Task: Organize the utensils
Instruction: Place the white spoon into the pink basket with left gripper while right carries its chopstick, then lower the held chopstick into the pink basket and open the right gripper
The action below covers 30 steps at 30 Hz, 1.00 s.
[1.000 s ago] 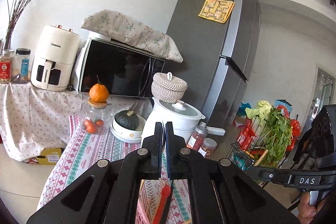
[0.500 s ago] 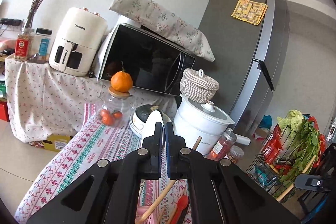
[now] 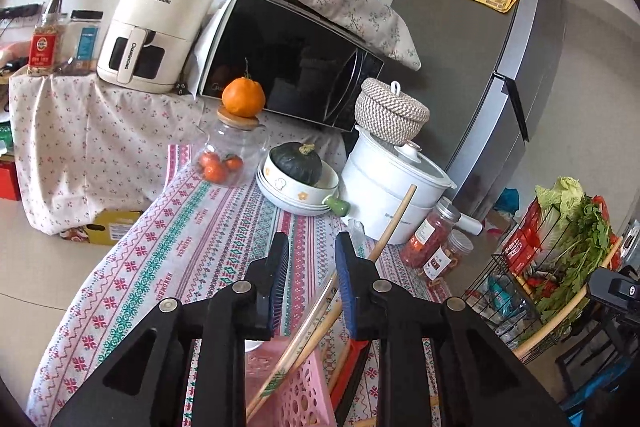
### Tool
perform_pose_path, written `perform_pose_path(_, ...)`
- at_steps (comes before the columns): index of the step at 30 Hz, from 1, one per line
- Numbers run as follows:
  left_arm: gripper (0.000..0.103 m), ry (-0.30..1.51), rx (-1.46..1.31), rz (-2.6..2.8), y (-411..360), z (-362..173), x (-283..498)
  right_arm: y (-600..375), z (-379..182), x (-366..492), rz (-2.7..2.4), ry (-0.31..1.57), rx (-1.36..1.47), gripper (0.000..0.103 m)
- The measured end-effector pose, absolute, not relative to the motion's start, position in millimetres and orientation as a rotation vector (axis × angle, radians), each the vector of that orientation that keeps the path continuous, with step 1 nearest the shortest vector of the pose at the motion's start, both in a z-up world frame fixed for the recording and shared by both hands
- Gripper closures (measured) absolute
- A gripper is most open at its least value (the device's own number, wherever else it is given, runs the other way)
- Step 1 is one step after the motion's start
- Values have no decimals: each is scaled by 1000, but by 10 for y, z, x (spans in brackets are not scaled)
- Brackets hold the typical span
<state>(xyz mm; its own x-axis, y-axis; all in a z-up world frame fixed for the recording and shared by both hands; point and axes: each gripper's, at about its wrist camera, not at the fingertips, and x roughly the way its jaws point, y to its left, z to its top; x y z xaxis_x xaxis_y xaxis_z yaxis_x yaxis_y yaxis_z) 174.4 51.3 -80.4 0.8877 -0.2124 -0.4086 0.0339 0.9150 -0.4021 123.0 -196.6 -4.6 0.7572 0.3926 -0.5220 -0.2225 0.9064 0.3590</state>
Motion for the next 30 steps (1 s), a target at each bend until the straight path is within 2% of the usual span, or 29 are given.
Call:
perform_pose_path(10, 50, 709, -278, -64, 699, -653, 1571, -1832, 242, 1163, 420, 539, 330, 98)
perform_pose_path(12, 35, 765, -214, -55, 703, -648, 1530, -1765, 268, 1191, 441, 529, 338, 98)
perform_pose_path(14, 29, 839, -147, -41, 706, -701, 1491, -1677, 257, 1238, 455, 527, 338, 98)
perform_pose_path(19, 29, 931, -155, -6, 862, -873, 1419, -1404, 74, 1432, 465, 576, 290, 98)
perform_pose_path(30, 28, 1000, -190, -35, 1018, -1008, 1389, -918, -347, 1698, 398, 708, 89, 98)
